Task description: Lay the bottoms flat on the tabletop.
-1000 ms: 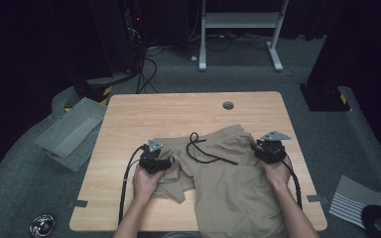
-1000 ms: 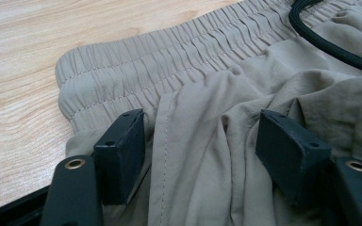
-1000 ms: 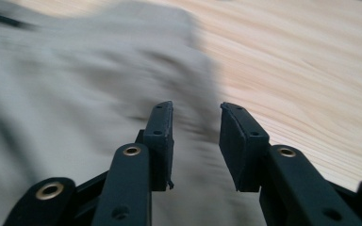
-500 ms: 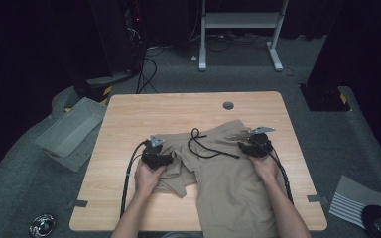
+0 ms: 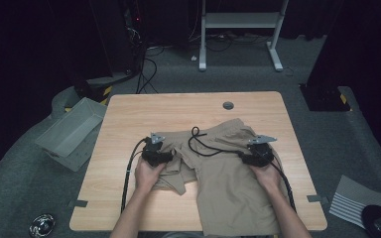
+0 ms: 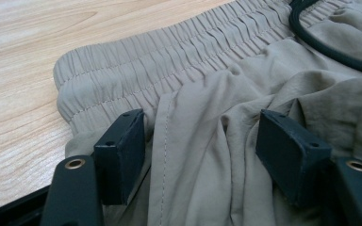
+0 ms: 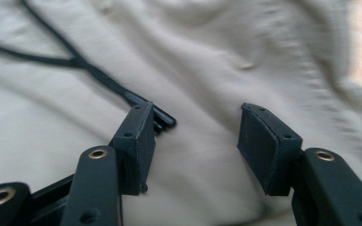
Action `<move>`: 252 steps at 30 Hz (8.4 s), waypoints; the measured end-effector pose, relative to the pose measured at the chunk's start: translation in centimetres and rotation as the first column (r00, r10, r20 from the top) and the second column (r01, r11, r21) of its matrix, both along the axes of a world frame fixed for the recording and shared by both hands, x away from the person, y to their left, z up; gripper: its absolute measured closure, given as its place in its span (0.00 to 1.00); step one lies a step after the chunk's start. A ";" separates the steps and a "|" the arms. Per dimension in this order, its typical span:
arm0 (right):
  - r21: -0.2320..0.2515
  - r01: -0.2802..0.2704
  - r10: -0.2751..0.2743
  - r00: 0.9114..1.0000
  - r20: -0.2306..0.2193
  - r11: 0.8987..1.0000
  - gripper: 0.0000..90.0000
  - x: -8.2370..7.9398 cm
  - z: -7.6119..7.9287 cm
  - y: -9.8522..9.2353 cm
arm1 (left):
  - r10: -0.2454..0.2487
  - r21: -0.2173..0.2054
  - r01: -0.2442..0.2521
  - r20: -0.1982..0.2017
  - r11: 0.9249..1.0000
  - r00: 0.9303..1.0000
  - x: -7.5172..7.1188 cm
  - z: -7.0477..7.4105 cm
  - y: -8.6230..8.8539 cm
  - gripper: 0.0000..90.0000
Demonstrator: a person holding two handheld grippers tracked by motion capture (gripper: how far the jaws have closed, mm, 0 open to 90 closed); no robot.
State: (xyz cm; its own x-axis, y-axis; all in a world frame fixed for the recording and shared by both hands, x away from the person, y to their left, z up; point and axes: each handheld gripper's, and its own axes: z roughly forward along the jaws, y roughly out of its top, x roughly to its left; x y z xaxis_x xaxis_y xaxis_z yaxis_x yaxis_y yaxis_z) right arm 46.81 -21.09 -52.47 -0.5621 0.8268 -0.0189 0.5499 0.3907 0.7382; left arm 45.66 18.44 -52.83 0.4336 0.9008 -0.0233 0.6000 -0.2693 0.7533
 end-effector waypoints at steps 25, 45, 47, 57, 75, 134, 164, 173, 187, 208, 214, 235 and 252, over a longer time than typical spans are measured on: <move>0.003 0.053 -0.053 0.998 0.035 0.999 0.48 -2.8 1.2 -1.7 | 0.047 -0.006 -0.047 -0.008 0.999 0.999 3.2 0.0 0.6 0.37; -0.053 0.040 -0.038 0.998 0.044 0.998 0.40 -2.8 0.0 1.4 | 0.018 -0.041 -0.022 -0.088 0.999 0.996 -2.2 2.4 3.1 0.43; -0.053 0.039 -0.037 0.998 0.044 0.998 0.40 -2.8 0.0 1.4 | 0.022 -0.013 -0.024 -0.090 1.000 0.996 -2.6 1.6 3.1 0.46; -0.049 0.042 -0.041 0.998 0.039 0.998 0.40 -2.8 0.0 1.3 | 0.103 0.057 -0.097 -0.107 0.994 0.989 4.0 1.3 2.3 0.39; -0.045 0.053 -0.051 0.998 0.036 0.998 0.40 -3.0 0.0 1.2 | 0.034 -0.007 -0.034 -0.069 0.999 0.997 -1.2 1.0 2.6 0.67; -0.033 0.084 -0.084 0.996 0.023 0.996 0.39 -2.9 0.0 1.0 | -0.226 0.028 0.228 -0.070 0.973 0.972 -7.1 2.1 1.6 0.98; -0.028 0.084 -0.084 0.996 0.019 0.996 0.39 -2.9 0.0 1.0 | -0.008 0.051 0.013 -0.083 0.999 0.997 -6.2 2.3 5.6 0.77; -0.026 0.085 -0.084 0.996 0.017 0.996 0.39 -2.9 0.0 0.9 | -0.020 0.119 0.030 -0.086 0.992 0.996 -5.8 1.3 4.6 1.00; -0.024 0.081 -0.081 0.997 0.014 0.996 0.39 -2.9 0.0 0.9 | 0.012 0.072 -0.008 -0.054 0.997 0.998 -8.9 2.4 7.1 0.86; 0.013 0.127 -0.128 0.991 0.045 0.992 0.45 0.0 0.4 0.4 | 0.026 0.108 -0.024 -0.017 0.994 1.000 -1.0 3.6 3.1 0.51; 0.007 -0.018 0.017 0.995 0.101 1.000 0.45 -3.4 2.1 1.3 | -0.080 0.117 0.074 0.046 0.990 0.996 -2.9 4.4 1.4 0.47; -0.108 -0.040 0.049 0.995 0.082 0.993 0.44 -4.1 0.1 2.0 | -0.149 0.092 0.152 -0.035 0.984 0.988 -2.9 4.3 -0.1 1.00; -0.070 0.050 -0.047 0.998 0.040 0.996 0.37 -1.8 0.1 -1.0 | -0.388 0.117 0.396 -0.088 0.911 0.918 -7.8 2.2 -2.3 0.84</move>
